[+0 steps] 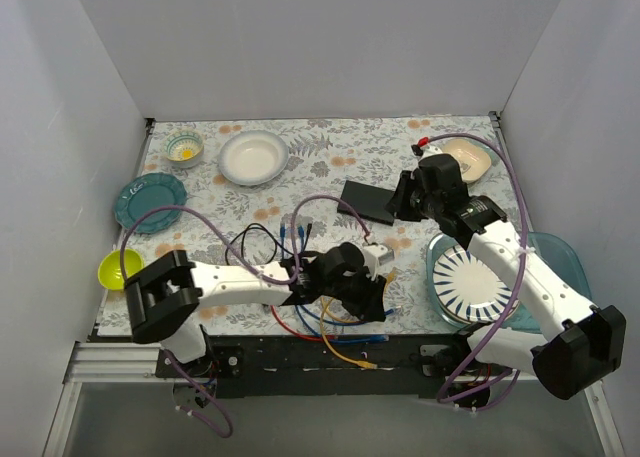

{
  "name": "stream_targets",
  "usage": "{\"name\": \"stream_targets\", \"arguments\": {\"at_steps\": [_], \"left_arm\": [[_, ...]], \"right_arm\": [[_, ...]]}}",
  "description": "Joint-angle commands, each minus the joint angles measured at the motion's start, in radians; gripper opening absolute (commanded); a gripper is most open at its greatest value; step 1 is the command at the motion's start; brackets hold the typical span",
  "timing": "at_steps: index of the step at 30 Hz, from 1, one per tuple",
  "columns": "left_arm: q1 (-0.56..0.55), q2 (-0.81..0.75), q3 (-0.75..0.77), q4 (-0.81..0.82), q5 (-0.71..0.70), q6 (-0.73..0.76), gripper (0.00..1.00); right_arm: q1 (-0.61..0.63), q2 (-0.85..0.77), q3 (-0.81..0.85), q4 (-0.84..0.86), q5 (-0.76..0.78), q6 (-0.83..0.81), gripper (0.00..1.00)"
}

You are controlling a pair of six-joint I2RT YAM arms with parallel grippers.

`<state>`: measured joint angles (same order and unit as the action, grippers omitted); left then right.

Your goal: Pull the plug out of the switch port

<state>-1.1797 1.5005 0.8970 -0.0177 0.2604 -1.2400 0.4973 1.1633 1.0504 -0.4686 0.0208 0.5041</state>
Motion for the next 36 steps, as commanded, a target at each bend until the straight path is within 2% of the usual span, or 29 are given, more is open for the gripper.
{"name": "stream_targets", "arguments": {"at_steps": [1, 5, 8, 11, 18, 20, 22, 24, 26, 29, 36], "left_arm": [[-0.020, 0.179, 0.022, 0.012, 0.099, 0.108, 0.31], [-0.024, 0.312, 0.031, 0.055, 0.117, 0.119, 0.29], [-0.023, 0.360, 0.033, 0.055, 0.048, 0.085, 0.22], [-0.006, 0.330, -0.012, 0.076, -0.067, 0.013, 0.21], [0.066, 0.302, -0.110, -0.111, -0.248, -0.153, 0.16], [0.153, 0.262, -0.199, -0.157, -0.291, -0.243, 0.15], [0.271, 0.178, -0.269, -0.174, -0.291, -0.282, 0.15], [0.333, 0.118, -0.328, -0.229, -0.340, -0.306, 0.16], [0.391, 0.050, -0.317, -0.313, -0.421, -0.294, 0.16], [0.459, 0.040, -0.271, -0.421, -0.492, -0.291, 0.16], [0.672, 0.017, -0.242, -0.511, -0.472, -0.331, 0.29]], "right_arm": [[-0.012, -0.020, -0.006, -0.050, 0.025, 0.010, 0.19], [-0.014, -0.037, -0.012, -0.073, 0.037, 0.008, 0.19], [-0.022, -0.060, -0.018, -0.082, 0.045, 0.008, 0.19], [-0.029, -0.080, -0.013, -0.090, 0.038, 0.010, 0.19], [-0.040, -0.119, -0.059, -0.071, 0.044, 0.014, 0.19], [-0.042, -0.119, -0.075, -0.065, 0.034, 0.017, 0.19], [-0.043, -0.119, -0.085, -0.047, 0.025, 0.022, 0.19], [-0.043, -0.108, -0.089, -0.028, 0.013, 0.022, 0.19], [-0.043, -0.090, -0.086, -0.024, -0.012, 0.022, 0.19], [-0.045, -0.077, -0.087, -0.010, -0.044, 0.031, 0.19], [-0.045, -0.067, -0.075, -0.016, -0.039, 0.025, 0.19]]}}
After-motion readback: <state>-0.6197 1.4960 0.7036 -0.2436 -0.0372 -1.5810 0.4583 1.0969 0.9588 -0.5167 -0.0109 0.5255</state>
